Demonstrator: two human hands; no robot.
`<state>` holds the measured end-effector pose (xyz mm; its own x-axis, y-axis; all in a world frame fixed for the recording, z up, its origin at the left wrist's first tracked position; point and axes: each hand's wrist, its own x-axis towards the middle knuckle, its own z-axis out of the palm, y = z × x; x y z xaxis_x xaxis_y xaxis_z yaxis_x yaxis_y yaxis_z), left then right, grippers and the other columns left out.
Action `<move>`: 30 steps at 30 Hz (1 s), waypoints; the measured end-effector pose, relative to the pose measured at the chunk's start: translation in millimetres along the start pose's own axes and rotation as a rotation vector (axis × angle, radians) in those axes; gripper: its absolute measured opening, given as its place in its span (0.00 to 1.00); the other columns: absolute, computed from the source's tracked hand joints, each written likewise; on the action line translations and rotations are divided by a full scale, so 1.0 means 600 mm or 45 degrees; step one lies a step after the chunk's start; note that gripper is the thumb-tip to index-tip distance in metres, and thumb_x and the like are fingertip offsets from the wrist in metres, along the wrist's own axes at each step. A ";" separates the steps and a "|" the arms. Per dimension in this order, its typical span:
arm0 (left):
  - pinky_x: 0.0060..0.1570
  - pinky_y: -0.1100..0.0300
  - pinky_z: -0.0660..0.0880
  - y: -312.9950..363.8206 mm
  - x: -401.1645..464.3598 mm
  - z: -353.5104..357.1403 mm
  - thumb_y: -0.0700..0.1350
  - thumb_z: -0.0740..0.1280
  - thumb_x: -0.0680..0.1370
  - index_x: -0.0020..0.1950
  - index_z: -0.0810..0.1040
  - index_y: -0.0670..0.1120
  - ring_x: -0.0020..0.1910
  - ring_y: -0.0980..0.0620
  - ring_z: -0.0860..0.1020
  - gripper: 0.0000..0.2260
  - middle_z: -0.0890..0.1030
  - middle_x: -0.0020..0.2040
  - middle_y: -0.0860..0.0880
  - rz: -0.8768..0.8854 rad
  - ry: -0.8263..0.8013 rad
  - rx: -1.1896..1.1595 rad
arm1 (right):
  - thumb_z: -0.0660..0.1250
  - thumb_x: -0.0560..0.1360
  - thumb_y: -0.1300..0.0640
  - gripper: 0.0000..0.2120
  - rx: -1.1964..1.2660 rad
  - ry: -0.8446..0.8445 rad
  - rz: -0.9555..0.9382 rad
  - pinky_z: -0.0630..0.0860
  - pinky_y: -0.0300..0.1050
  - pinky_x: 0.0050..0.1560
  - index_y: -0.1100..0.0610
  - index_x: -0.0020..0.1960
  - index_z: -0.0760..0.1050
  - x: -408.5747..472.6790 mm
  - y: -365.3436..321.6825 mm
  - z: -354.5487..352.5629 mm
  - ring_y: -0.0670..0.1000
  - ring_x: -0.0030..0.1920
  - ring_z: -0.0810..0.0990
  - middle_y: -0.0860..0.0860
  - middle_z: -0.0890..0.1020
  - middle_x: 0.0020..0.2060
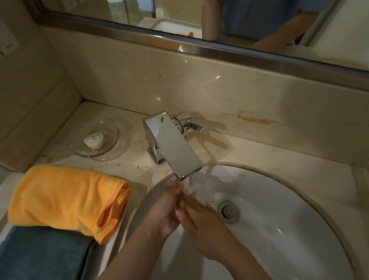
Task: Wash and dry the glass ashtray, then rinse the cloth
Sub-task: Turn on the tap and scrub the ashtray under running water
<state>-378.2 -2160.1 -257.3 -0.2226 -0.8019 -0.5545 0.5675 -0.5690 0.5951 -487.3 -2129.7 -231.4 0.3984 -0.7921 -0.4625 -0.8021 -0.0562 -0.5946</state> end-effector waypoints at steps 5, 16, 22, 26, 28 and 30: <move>0.27 0.64 0.78 0.001 -0.003 0.010 0.44 0.55 0.81 0.45 0.77 0.46 0.30 0.55 0.82 0.12 0.84 0.32 0.51 -0.060 0.085 0.060 | 0.43 0.80 0.43 0.25 -0.070 -0.043 0.181 0.39 0.58 0.74 0.46 0.76 0.41 0.017 0.016 -0.019 0.42 0.75 0.41 0.40 0.44 0.76; 0.21 0.66 0.75 0.018 0.008 0.020 0.41 0.56 0.81 0.40 0.75 0.41 0.23 0.53 0.79 0.13 0.80 0.25 0.48 -0.215 0.216 -0.020 | 0.55 0.76 0.40 0.22 0.045 0.010 -0.030 0.40 0.62 0.72 0.39 0.70 0.62 0.021 0.017 -0.024 0.47 0.76 0.47 0.37 0.56 0.75; 0.30 0.64 0.78 0.032 0.013 0.021 0.43 0.54 0.80 0.33 0.80 0.42 0.28 0.51 0.80 0.21 0.81 0.28 0.47 -0.218 0.082 0.000 | 0.59 0.77 0.46 0.24 0.256 0.111 -0.086 0.62 0.46 0.70 0.44 0.72 0.61 0.020 0.018 -0.017 0.49 0.71 0.63 0.45 0.64 0.73; 0.25 0.64 0.76 0.035 0.011 0.028 0.41 0.53 0.80 0.36 0.78 0.41 0.25 0.50 0.81 0.19 0.81 0.27 0.46 -0.253 0.058 0.107 | 0.60 0.78 0.50 0.20 0.448 0.041 -0.071 0.65 0.42 0.68 0.46 0.70 0.66 0.019 0.026 -0.017 0.45 0.68 0.70 0.45 0.72 0.67; 0.27 0.63 0.77 0.040 0.010 0.032 0.43 0.55 0.79 0.39 0.78 0.41 0.28 0.49 0.81 0.15 0.82 0.30 0.45 -0.259 0.047 0.137 | 0.59 0.78 0.49 0.19 0.527 0.088 -0.047 0.68 0.41 0.66 0.47 0.68 0.68 0.020 0.027 -0.013 0.44 0.64 0.73 0.45 0.76 0.63; 0.34 0.61 0.76 0.047 0.011 0.037 0.48 0.57 0.76 0.40 0.78 0.44 0.34 0.47 0.80 0.13 0.81 0.36 0.45 -0.298 0.038 0.205 | 0.59 0.78 0.47 0.16 0.689 0.190 -0.012 0.70 0.42 0.65 0.48 0.65 0.72 0.020 0.024 -0.009 0.44 0.61 0.76 0.45 0.79 0.59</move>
<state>-381.3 -2185.2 -231.3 -0.3081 -0.6411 -0.7029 0.3699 -0.7615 0.5323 -496.4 -2143.4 -242.0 0.3055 -0.8727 -0.3809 -0.4403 0.2252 -0.8691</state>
